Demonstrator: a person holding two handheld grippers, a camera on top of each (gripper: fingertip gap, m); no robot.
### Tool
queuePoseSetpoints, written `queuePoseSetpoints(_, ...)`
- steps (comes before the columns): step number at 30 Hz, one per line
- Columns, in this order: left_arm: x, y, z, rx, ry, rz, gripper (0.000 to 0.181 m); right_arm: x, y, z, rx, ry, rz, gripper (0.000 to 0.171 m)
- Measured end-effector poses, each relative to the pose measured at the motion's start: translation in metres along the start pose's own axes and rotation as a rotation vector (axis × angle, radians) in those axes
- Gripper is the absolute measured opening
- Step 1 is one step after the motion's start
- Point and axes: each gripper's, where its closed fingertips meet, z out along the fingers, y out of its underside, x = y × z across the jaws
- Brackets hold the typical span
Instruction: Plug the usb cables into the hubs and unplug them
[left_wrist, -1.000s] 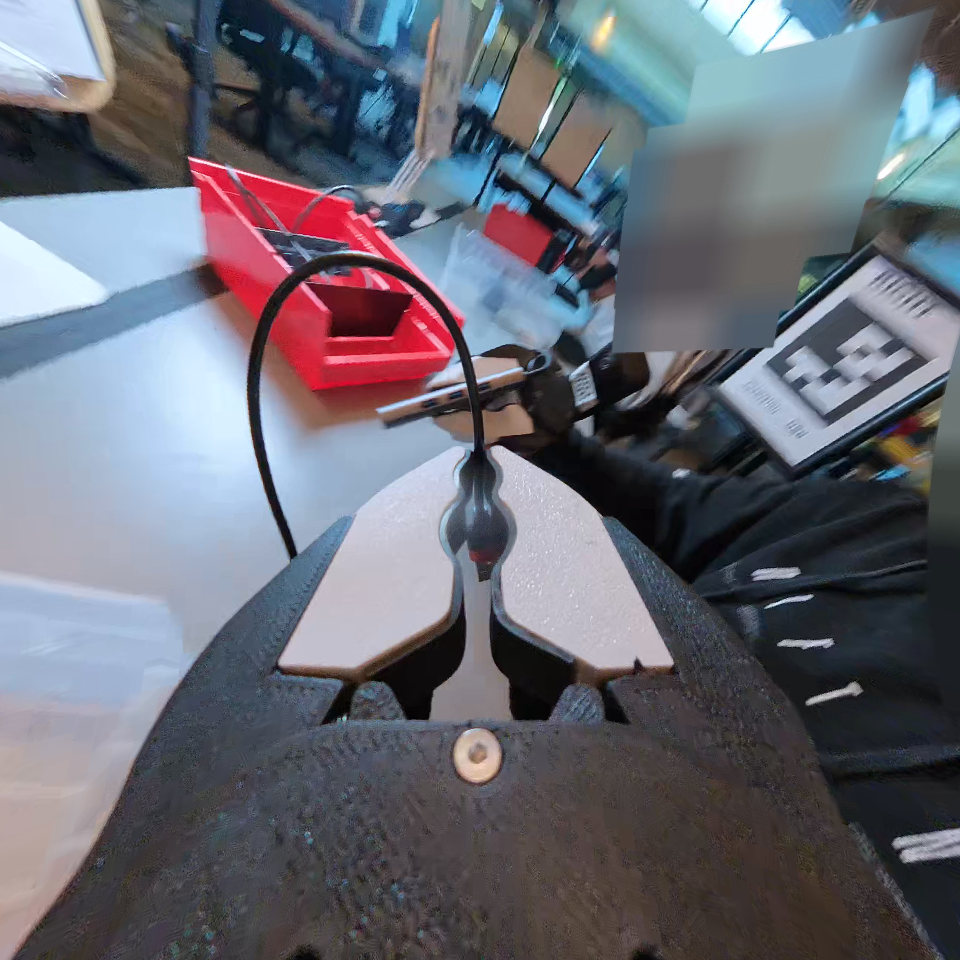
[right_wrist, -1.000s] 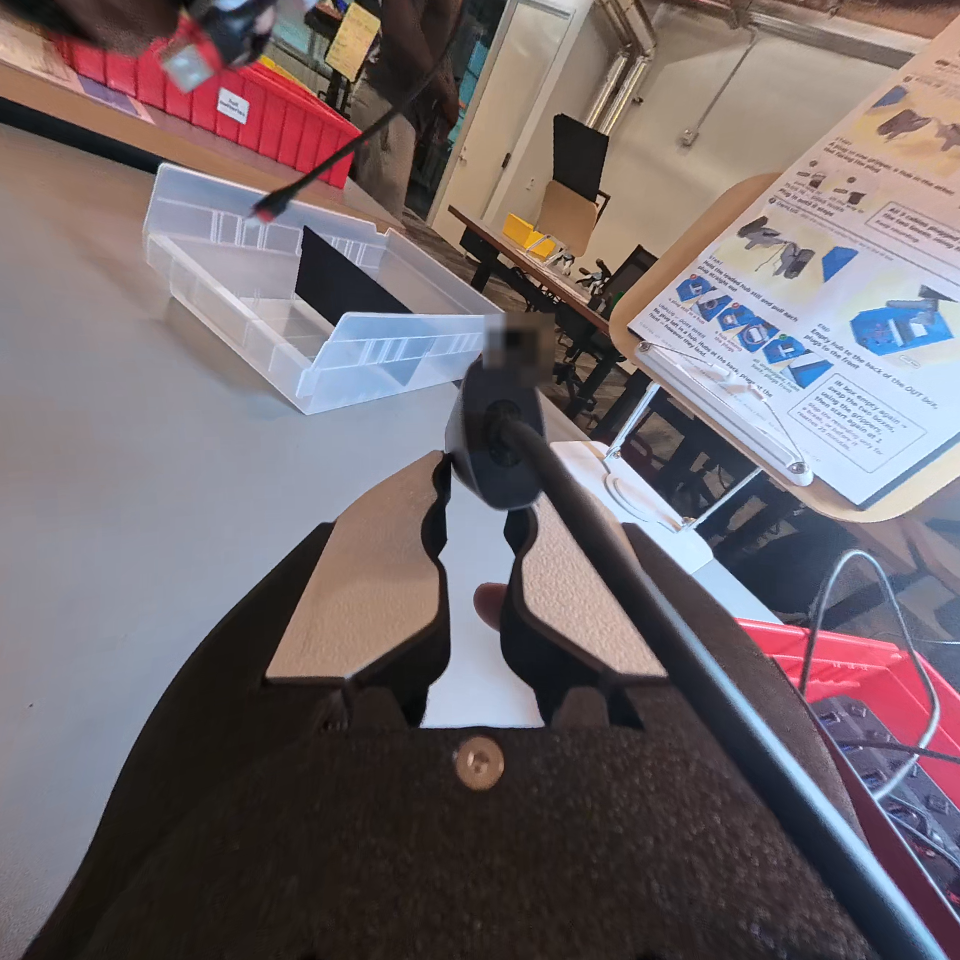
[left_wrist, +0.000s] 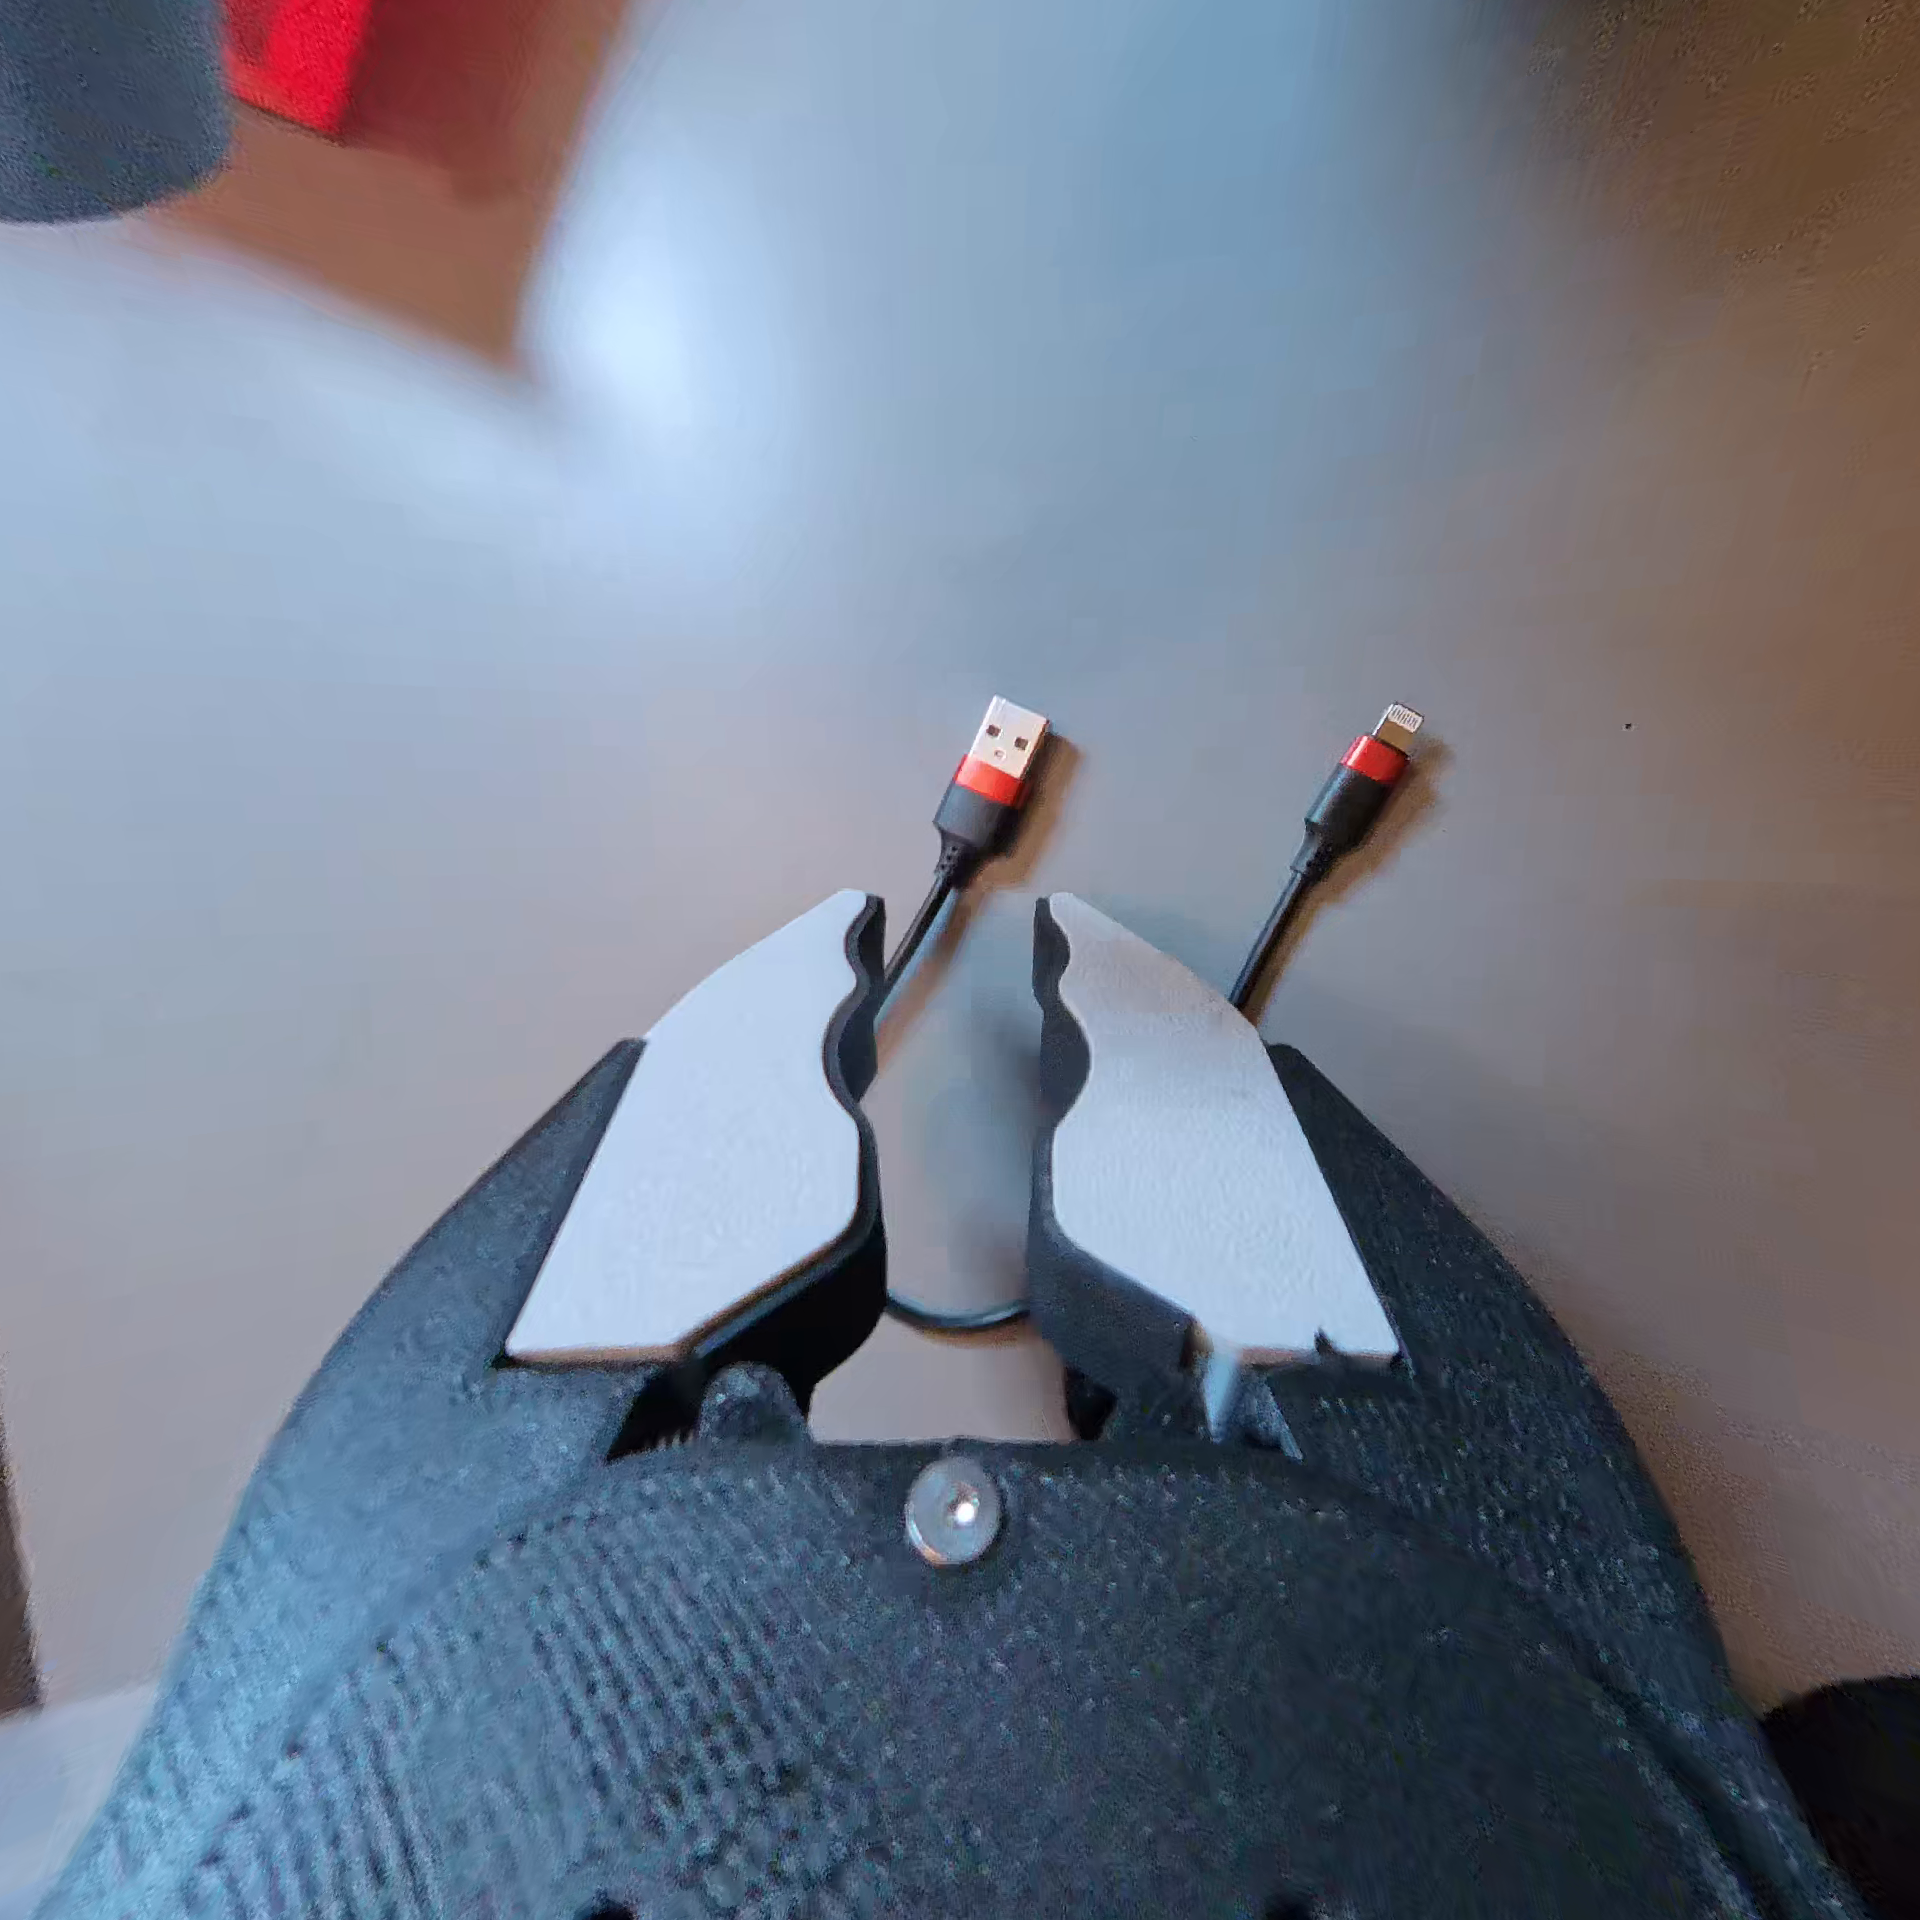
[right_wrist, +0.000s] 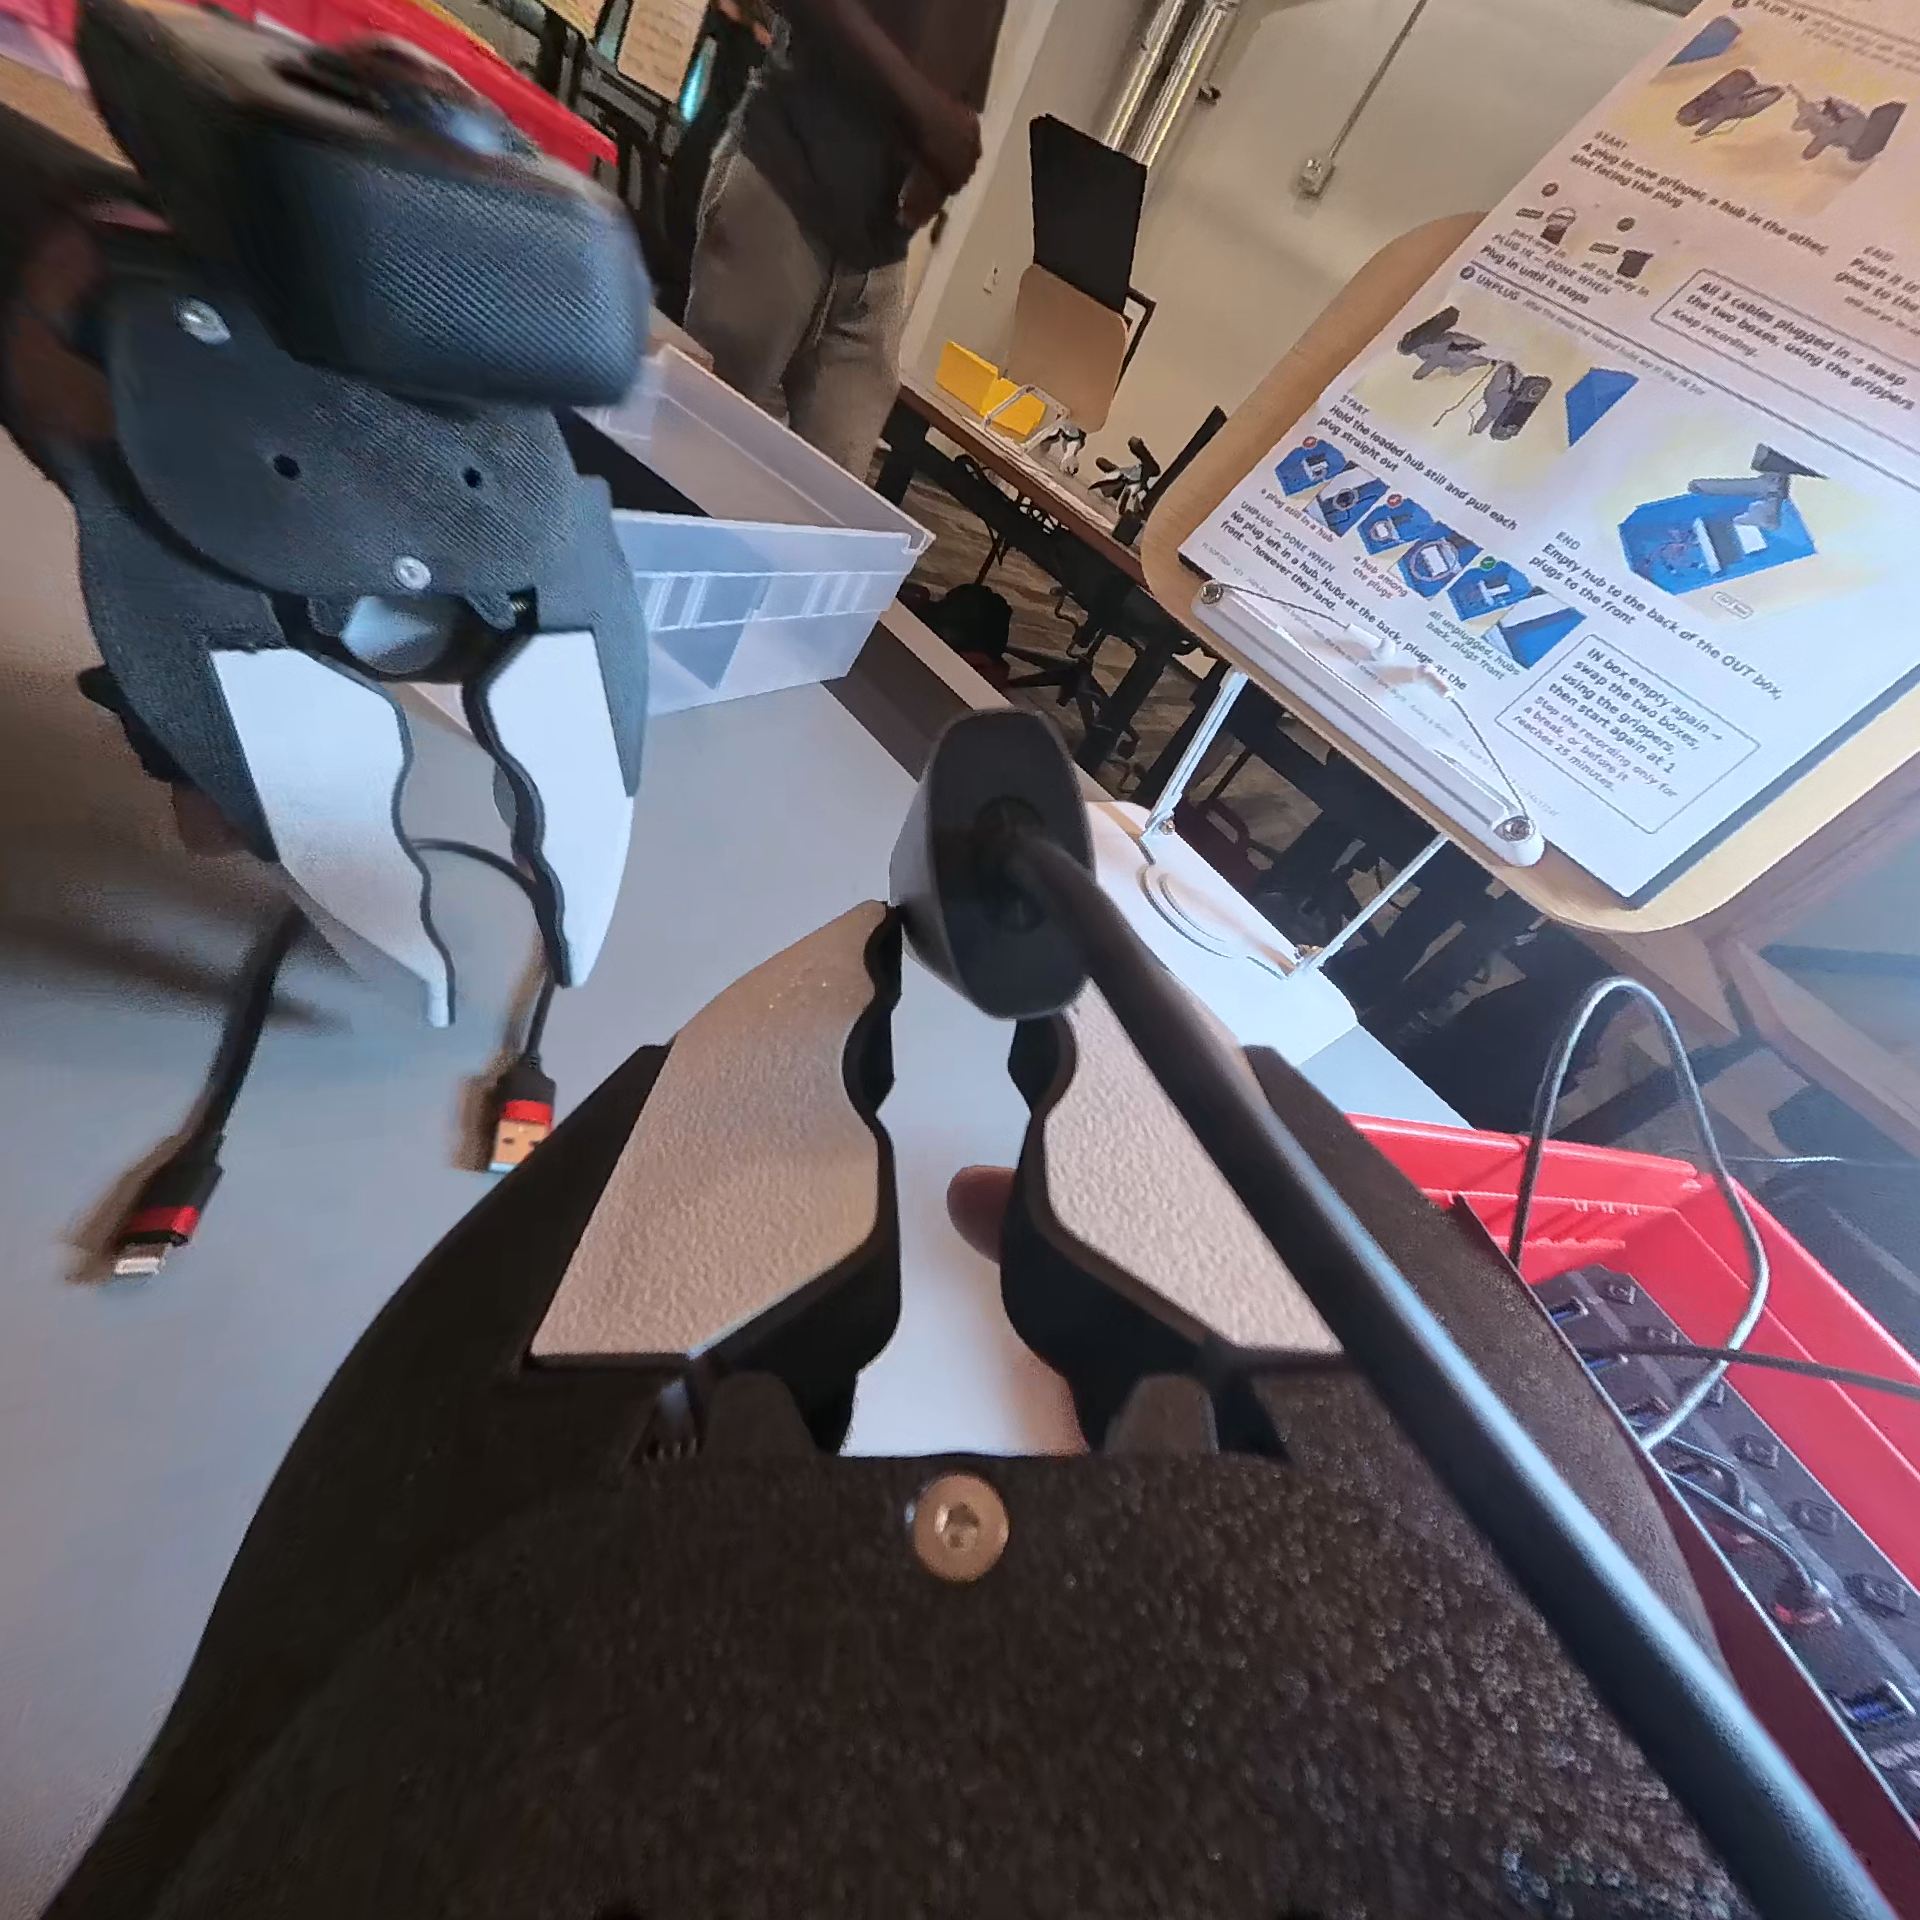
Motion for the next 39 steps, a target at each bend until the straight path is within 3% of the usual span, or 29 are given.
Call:
queuePoseSetpoints(6, 0.0, 0.0, 0.018, 0.005, 0.117, 0.011, 0.021, -0.002, 0.001, -0.002, 0.017, -0.038, 0.001, 0.018)
queuePoseSetpoints(9, 0.002, -0.005, 0.02, 0.068, 0.081, -0.009, 0.007, -0.004, -0.002, -0.004, 0.046, -0.062, 0.007, 0.018)
queuePoseSetpoints(12, 0.003, -0.004, 0.017, 0.113, 0.022, -0.096, 0.006, -0.007, -0.003, -0.005, 0.07, -0.08, 0.006, 0.018)
queuePoseSetpoints(17, 0.02, -0.003, -0.016, 0.233, 0.064, -0.247, 0.006, -0.019, 0.001, -0.001, 0.068, -0.115, -0.023, 0.018)
queuePoseSetpoints(24, 0.051, -0.022, -0.076, 0.667, 0.261, -0.359, 0.006, -0.046, 0.0, 0.005, 0.057, -0.167, -0.107, 0.018)
queuePoseSetpoints(27, 0.058, -0.024, -0.092, 0.771, 0.312, -0.37, 0.006, -0.057, -0.003, 0.006, 0.062, -0.179, -0.157, 0.018)
queuePoseSetpoints(31, 0.061, -0.023, -0.091, 0.771, 0.309, -0.374, 0.006, -0.07, -0.008, 0.006, 0.072, -0.193, -0.234, 0.018)
queuePoseSetpoints(39, 0.056, -0.02, -0.073, 0.61, 0.245, -0.482, 0.006, -0.088, 0.002, 0.01, 0.035, -0.202, -0.422, 0.018)
